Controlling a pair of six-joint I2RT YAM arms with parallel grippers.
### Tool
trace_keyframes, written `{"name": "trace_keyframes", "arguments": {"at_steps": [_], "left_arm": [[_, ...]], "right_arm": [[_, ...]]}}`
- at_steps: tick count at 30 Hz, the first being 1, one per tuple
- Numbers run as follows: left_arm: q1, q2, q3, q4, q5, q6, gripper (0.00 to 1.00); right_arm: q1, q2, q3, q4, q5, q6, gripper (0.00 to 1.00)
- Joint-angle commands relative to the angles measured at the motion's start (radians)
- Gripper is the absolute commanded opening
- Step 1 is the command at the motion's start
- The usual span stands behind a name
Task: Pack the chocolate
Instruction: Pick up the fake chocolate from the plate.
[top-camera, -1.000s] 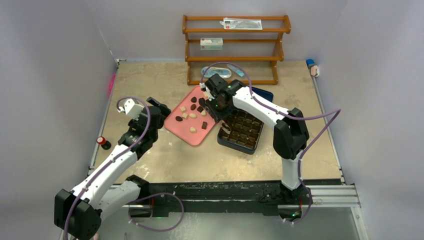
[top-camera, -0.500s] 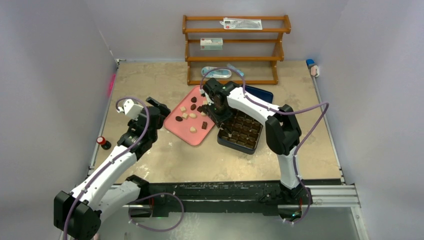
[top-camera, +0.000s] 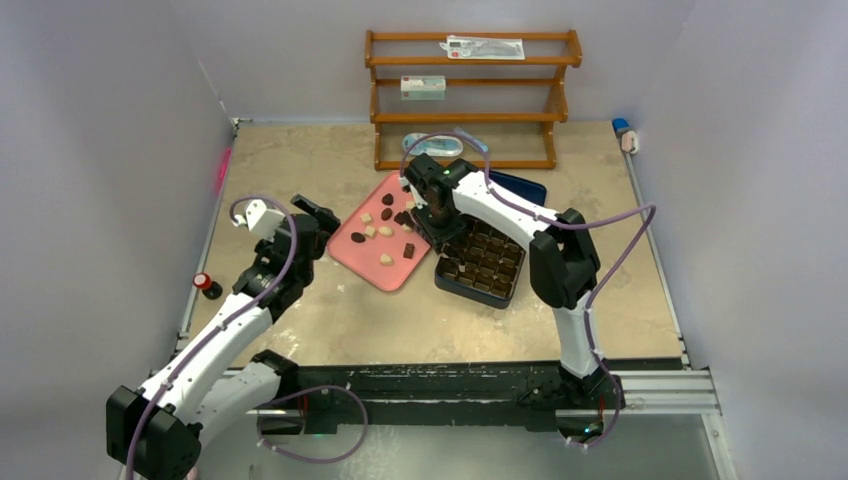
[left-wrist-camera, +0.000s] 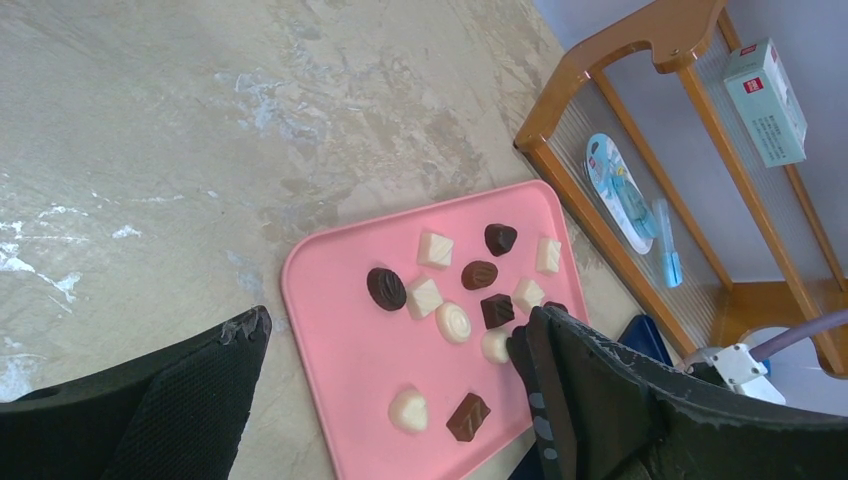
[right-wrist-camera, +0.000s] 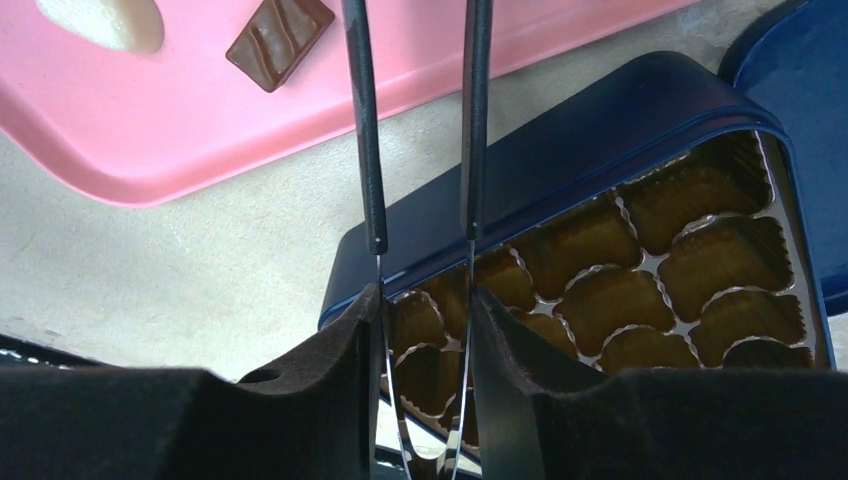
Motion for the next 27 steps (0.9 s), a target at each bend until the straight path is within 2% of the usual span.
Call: {"name": "trace_keyframes", "arguments": {"at_steps": [1,27], "left_arm": [[0.005,-0.021,-0.012,0.010,0.003,-0.008,1.00],[0.007,-0.025,-0.018,0.006,0.008,-0.016,1.00]], "right_arm": [[0.007,0.002,0.048,-0.048,0.004,-0.024,0.37],[0.054,-0.009,0.060,-0.055,-0.021,-0.036,0.39]]}}
